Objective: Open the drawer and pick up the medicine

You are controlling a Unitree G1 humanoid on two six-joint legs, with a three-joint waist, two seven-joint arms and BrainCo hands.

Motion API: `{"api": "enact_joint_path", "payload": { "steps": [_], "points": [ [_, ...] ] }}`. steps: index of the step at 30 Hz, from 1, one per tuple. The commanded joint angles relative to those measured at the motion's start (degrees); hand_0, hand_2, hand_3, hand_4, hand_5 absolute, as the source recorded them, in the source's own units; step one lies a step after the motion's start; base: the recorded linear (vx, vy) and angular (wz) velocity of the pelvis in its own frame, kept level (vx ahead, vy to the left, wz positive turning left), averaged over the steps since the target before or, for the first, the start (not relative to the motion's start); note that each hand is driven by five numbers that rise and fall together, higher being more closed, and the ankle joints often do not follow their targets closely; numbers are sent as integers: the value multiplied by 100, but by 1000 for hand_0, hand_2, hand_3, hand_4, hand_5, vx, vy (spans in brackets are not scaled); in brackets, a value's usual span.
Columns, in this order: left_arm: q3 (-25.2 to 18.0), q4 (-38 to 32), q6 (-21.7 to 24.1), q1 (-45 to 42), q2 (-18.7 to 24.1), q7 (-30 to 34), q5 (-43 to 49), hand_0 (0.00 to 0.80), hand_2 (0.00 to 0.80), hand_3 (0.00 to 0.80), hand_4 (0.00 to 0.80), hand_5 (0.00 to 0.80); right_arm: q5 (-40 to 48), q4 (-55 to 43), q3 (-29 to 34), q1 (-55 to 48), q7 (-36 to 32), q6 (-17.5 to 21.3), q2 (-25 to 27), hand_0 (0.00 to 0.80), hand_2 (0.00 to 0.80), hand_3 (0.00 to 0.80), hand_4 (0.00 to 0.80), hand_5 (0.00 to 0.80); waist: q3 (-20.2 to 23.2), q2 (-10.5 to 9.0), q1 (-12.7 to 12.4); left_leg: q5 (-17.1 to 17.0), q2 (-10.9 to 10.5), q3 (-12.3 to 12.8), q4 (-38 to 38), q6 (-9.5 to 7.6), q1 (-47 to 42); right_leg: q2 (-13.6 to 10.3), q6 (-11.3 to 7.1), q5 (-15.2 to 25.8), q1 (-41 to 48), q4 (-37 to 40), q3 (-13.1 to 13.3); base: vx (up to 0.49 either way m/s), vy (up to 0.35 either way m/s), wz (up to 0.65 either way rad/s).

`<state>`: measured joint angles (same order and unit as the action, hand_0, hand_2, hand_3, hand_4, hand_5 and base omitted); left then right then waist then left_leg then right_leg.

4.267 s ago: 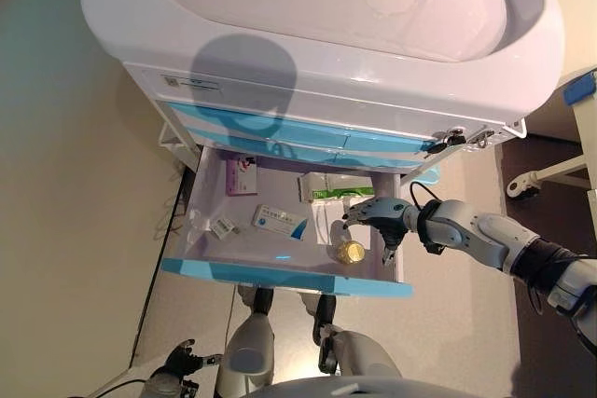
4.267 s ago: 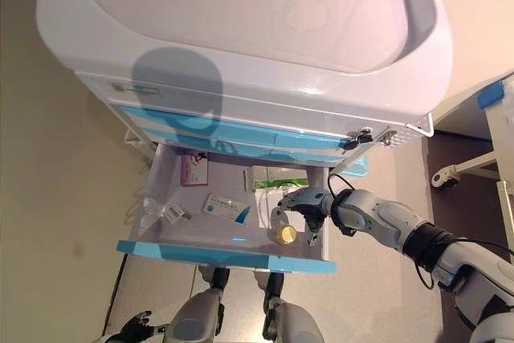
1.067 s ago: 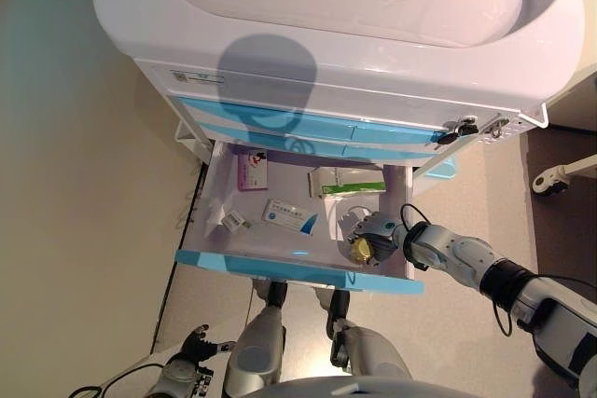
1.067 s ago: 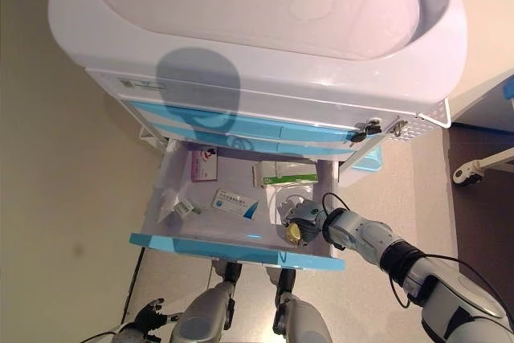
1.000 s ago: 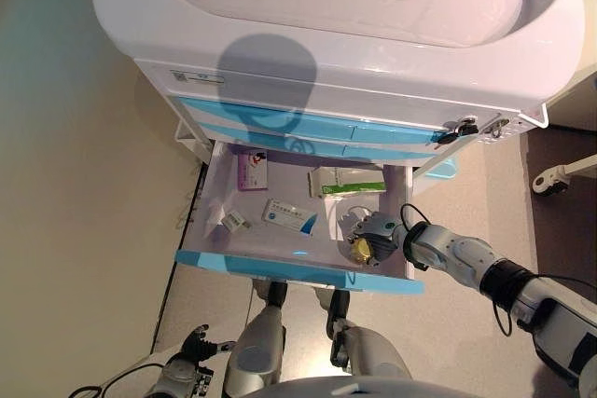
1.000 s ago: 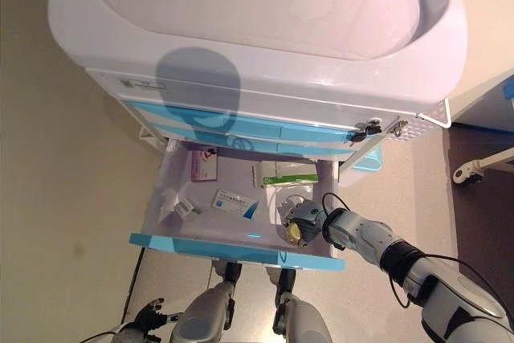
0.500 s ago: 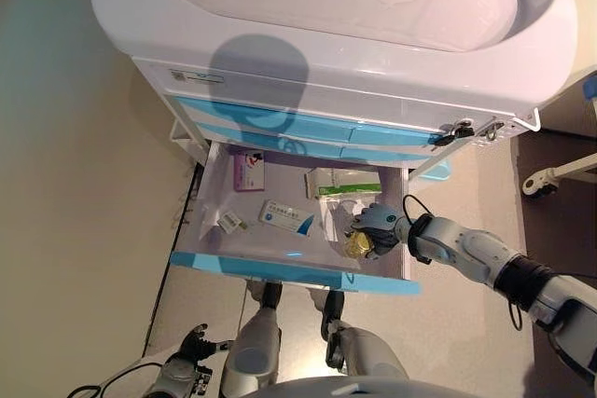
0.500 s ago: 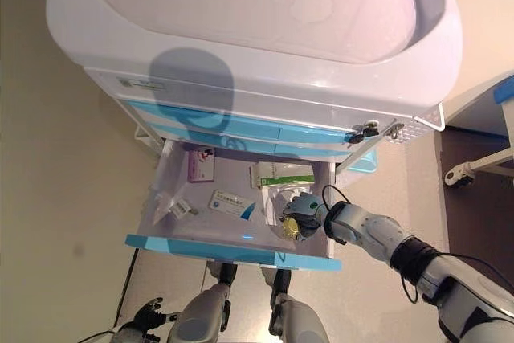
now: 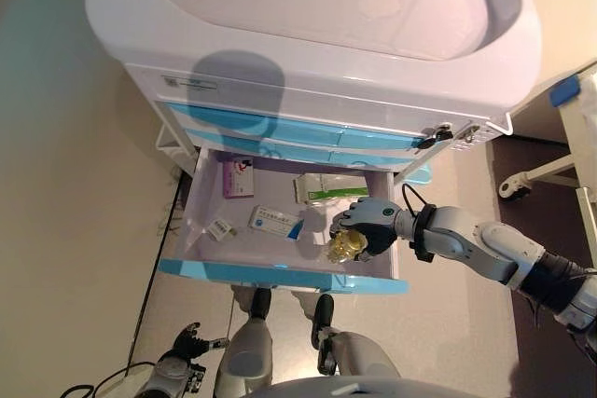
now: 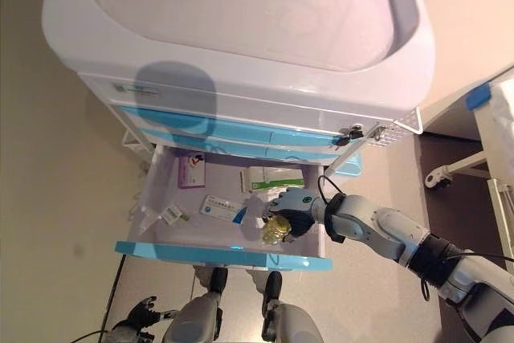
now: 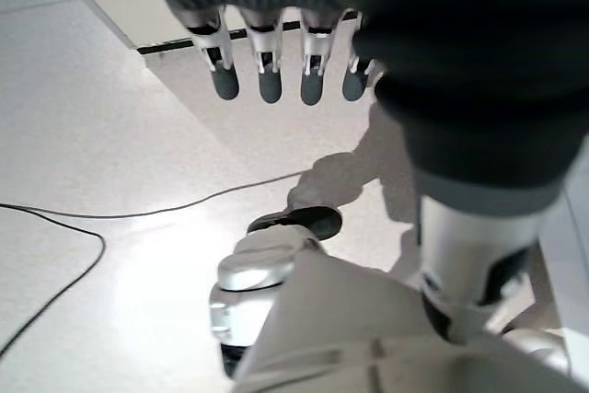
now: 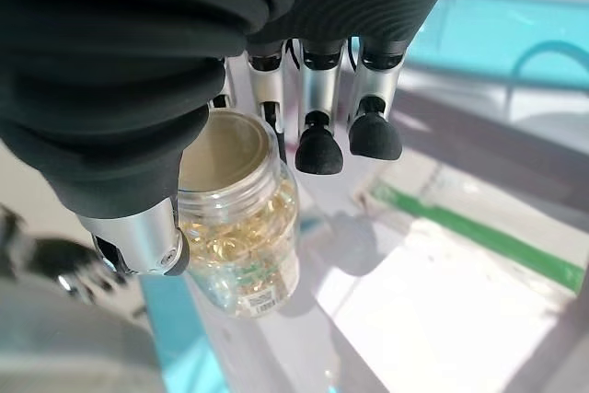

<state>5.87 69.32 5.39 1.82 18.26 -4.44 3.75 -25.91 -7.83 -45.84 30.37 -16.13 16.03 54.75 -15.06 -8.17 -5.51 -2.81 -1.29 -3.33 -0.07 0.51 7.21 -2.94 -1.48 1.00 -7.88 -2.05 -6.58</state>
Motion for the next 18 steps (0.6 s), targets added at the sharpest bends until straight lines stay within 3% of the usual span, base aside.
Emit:
{"api": "enact_joint_path", "payload": {
  "steps": [1, 11, 12, 18],
  "points": [
    [-149, 273, -20, -70, 59, 67, 296, 0, 0, 0, 0, 0, 776, -776, 314, -141, -108, 215, 321, 800, 800, 800, 800, 800, 351, -192, 16, 251, -267, 76, 142, -122, 149, -206, -526, 455, -234, -45, 120, 23, 10, -4],
    [-223, 336, 21, -136, 105, 193, 522, 0, 0, 0, 0, 0, 1990, -1720, 1196, -516, -466, 167, 1133, 800, 800, 800, 800, 800, 621, -252, 167, 348, -238, 279, 152, -118, -31, -162, -545, 475, -115, 16, 305, 24, 17, -13],
    [-239, 340, 38, -158, 101, 237, 554, 0, 0, 0, 0, 0, 2377, -1893, 1540, -690, -526, 137, 1423, 800, 800, 800, 800, 800, 713, -250, 257, 374, -225, 361, 141, -116, -102, -156, -555, 481, -81, 30, 374, 35, 21, -18],
    [-219, 338, 101, -236, 85, 341, 574, 0, 0, 0, 0, 0, 3345, -2215, 2265, -858, -674, 71, 2051, 800, 800, 800, 800, 800, 910, -249, 381, 426, -195, 522, 107, -117, -252, -135, -581, 506, -19, 61, 534, 38, 23, -18]
  ]
}}
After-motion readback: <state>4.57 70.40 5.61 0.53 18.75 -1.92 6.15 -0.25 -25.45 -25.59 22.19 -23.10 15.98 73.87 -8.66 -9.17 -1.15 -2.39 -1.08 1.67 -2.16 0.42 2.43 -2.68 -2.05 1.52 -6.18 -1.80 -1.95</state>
